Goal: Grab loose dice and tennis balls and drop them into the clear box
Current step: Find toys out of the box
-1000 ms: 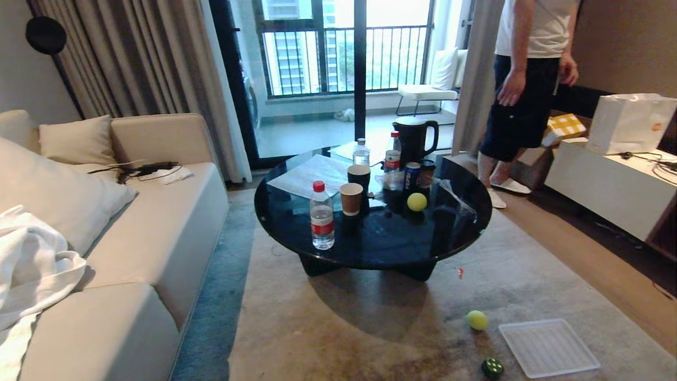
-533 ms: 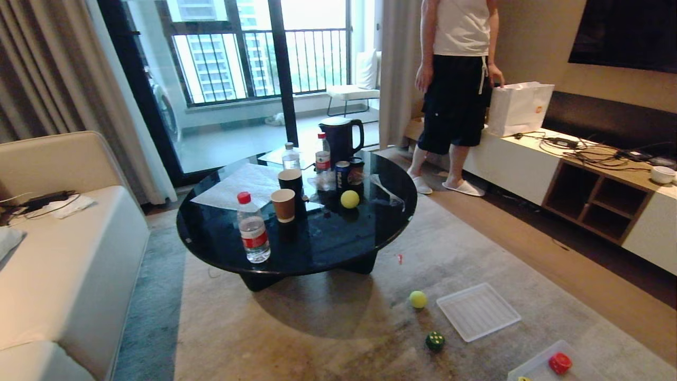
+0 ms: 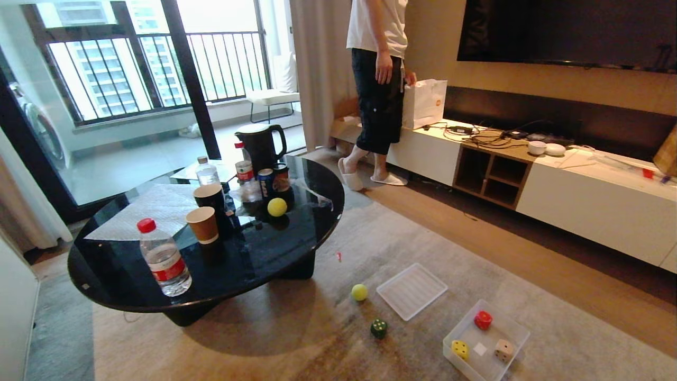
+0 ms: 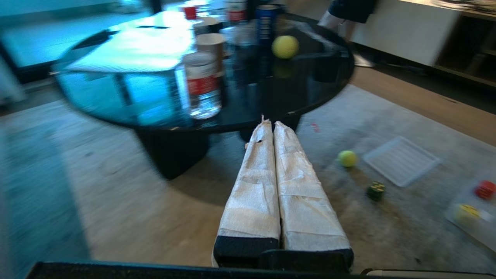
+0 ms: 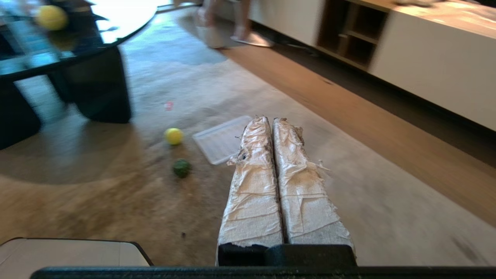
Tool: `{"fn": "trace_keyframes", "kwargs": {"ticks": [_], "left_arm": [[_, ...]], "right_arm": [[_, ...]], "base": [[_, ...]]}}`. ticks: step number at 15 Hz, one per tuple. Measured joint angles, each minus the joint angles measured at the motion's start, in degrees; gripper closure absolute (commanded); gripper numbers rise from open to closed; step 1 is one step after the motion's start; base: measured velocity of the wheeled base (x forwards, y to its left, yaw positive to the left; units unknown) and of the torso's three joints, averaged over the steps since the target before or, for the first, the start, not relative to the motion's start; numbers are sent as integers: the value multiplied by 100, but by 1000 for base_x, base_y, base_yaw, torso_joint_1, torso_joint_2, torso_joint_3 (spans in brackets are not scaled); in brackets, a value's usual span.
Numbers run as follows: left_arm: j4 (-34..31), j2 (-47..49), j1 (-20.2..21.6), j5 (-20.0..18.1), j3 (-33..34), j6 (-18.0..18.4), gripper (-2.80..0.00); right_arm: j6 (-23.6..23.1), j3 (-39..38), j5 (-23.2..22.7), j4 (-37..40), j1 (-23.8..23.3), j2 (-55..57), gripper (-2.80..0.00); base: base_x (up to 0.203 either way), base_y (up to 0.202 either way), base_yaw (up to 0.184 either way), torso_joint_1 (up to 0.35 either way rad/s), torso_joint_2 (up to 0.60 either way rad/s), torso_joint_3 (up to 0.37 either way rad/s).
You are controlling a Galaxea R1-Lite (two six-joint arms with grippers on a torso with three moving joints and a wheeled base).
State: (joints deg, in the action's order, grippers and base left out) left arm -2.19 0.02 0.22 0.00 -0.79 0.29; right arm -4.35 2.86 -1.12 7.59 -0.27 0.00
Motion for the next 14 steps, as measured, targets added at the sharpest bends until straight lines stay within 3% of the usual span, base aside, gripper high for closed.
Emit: {"fn": "trace_keyframes", "kwargs": {"ticks": [6, 14], "left_arm": [[0, 0, 2, 0, 0, -7, 0], [0, 0, 0, 0, 0, -11, 0]], "right_arm": [[0, -2, 2, 1, 0, 0, 0], [0, 0, 0, 1, 0, 0, 0]], "base": [[0, 0, 0, 1, 1, -21], [0, 0, 0, 2, 2, -191]]}}
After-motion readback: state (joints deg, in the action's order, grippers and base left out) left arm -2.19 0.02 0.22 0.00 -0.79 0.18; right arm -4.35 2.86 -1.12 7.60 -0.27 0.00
